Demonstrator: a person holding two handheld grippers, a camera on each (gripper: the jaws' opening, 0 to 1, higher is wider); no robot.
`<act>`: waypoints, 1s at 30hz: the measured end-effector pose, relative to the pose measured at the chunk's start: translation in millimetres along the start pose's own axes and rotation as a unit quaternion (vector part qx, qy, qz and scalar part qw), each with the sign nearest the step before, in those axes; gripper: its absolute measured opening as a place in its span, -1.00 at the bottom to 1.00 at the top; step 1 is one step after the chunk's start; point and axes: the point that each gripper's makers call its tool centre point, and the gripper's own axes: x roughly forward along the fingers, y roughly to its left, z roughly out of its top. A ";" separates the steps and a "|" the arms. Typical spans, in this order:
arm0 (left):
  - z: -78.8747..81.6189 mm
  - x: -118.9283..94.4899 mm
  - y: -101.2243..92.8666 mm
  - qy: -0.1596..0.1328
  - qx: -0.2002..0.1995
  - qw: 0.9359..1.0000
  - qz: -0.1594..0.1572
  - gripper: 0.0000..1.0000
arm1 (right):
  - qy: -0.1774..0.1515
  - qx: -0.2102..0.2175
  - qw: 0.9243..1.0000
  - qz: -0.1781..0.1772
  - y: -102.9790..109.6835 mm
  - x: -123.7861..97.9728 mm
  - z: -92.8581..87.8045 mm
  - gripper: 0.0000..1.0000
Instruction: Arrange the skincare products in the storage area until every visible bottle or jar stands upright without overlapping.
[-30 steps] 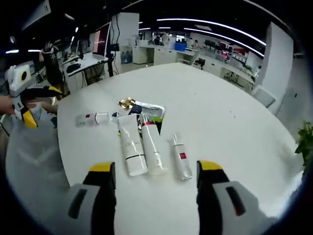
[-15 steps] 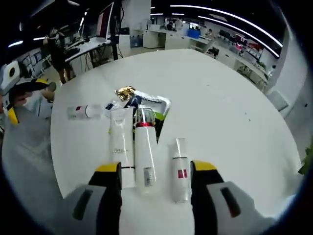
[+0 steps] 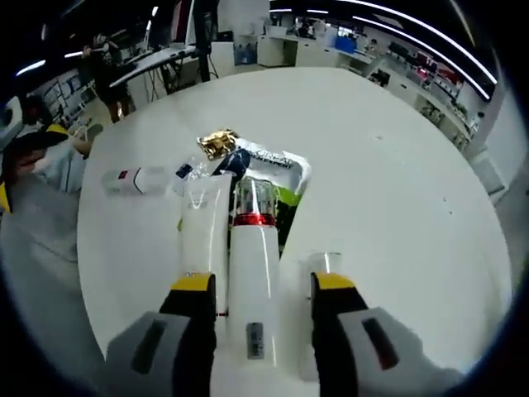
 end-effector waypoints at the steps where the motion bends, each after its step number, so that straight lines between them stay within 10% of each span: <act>1: -0.3 -0.1 -0.2 0.001 -0.001 1.000 0.000 0.59 | 0.004 -0.006 1.000 -0.002 0.0 1.6 0.1 -0.16; 12: -1.2 -0.3 0.2 0.004 0.001 1.000 0.002 0.58 | 0.021 -0.044 0.998 0.028 3.8 20.1 3.0 -0.44; 22: -1.4 -0.8 2.1 0.003 0.002 1.000 0.008 0.58 | 0.103 -0.061 0.993 0.022 1.2 38.6 -7.8 -0.37; 30: -1.7 -0.4 2.7 0.004 0.005 1.000 0.010 0.58 | 0.081 -0.025 0.996 0.024 -1.1 37.0 -5.2 -0.40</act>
